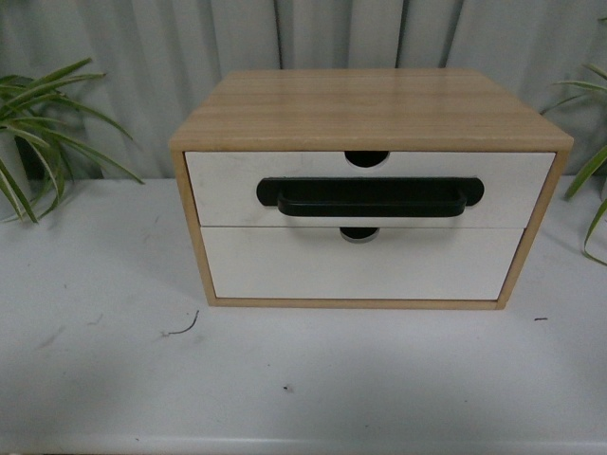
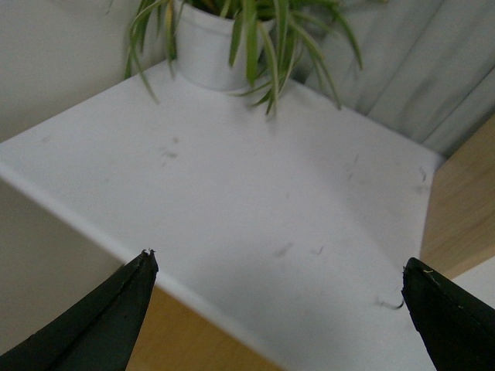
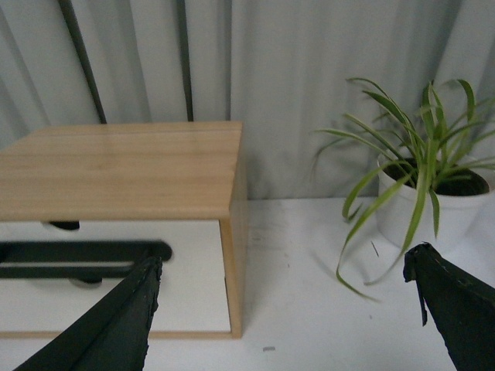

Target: Pull drawer

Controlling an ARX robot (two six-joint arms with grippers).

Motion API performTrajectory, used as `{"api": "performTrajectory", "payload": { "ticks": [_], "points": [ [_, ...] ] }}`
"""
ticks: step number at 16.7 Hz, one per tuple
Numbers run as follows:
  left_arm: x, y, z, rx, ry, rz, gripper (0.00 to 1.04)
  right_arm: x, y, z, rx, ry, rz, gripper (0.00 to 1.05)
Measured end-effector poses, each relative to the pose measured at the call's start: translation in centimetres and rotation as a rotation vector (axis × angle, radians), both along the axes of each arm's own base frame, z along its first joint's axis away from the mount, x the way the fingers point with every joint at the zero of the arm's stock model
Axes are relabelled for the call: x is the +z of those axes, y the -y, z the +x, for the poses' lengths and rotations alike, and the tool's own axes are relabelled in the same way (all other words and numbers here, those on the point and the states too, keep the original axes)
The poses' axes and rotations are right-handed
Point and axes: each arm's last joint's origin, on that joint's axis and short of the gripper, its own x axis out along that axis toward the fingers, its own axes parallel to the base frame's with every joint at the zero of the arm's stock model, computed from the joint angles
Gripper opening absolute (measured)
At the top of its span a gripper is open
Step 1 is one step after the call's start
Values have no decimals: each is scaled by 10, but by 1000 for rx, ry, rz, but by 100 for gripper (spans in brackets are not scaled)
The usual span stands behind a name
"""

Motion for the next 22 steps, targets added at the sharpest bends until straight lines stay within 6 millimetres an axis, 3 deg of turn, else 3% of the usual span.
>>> {"api": "performTrajectory", "payload": {
  "ticks": [2, 4, 6, 8, 11, 13, 16, 19, 22],
  "points": [
    [23, 3, 44, -77, 27, 16, 98, 23, -6, 48, 33, 37, -39, 98],
    [41, 16, 90, -174, 9, 53, 98, 34, -18, 95, 74, 11, -90, 98],
    [58, 41, 130, -328, 6, 109, 98, 37, -30, 127, 139, -4, -155, 98],
    [75, 73, 157, -554, 36, 208, 98, 44, -39, 144, 276, 63, -283, 98],
    [94, 100, 174, -926, -63, 381, 98, 37, -39, 154, 547, 39, -558, 98],
    [96, 113, 178, -1101, -148, 486, 98, 35, -38, 162, 665, 37, -705, 98],
    [92, 149, 175, -1445, -328, 685, 98, 35, -35, 174, 928, 55, -1007, 98],
    [87, 172, 174, -1620, -428, 771, 98, 17, -31, 185, 1076, -38, -1224, 98],
    [73, 188, 178, -1691, -470, 814, 98, 9, -30, 188, 1133, -78, -1289, 98]
  ]
}}
